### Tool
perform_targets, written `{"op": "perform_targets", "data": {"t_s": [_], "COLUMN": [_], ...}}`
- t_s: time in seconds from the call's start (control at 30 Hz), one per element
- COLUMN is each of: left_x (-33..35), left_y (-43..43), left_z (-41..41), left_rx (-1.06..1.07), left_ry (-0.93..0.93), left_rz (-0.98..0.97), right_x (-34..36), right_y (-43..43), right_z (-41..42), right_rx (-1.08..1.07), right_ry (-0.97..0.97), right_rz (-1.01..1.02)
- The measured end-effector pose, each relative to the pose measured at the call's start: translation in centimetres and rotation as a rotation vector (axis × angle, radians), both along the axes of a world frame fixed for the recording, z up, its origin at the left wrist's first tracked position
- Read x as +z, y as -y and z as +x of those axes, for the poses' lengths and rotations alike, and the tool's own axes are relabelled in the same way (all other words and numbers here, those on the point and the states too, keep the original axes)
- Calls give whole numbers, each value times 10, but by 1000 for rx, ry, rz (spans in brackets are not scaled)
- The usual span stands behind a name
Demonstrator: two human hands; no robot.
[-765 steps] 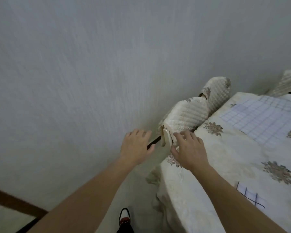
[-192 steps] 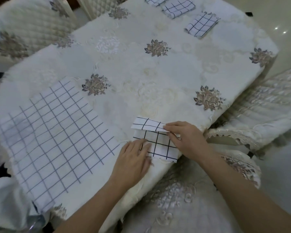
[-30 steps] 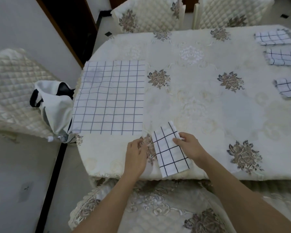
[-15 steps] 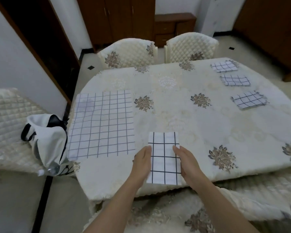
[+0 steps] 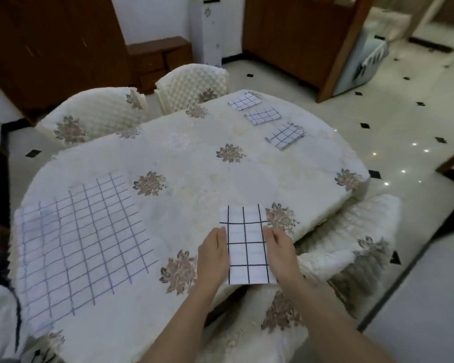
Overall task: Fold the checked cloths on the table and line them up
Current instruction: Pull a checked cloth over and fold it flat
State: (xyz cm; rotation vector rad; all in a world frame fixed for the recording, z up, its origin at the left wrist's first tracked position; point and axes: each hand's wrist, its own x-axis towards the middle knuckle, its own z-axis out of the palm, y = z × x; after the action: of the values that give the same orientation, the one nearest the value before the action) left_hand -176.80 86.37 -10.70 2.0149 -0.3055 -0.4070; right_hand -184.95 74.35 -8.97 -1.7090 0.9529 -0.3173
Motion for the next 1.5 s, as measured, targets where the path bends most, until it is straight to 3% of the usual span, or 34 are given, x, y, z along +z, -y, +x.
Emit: {"op": "perform_targets", "data": {"t_s": [0.23,0.67,1.07,1.5], "left_x": [14,23,11,-13], "left_y": [91,329,510,670], "left_z": [-25,-101,-175,-173], "left_rx": [-260,-609,-797,-934], "left_ry": [75,109,123,87], "left_rz": [-5,-4,63,54], "right_x": [8,4,-13,-34], "right_y": [65,261,415,554], "right_z": [-49,-148,-225,-237], "right_rx": [-312,-656,-873,-941], "right_ry": [27,6,-42,-87], "right_rz": [-118,-161,-107,-44]}}
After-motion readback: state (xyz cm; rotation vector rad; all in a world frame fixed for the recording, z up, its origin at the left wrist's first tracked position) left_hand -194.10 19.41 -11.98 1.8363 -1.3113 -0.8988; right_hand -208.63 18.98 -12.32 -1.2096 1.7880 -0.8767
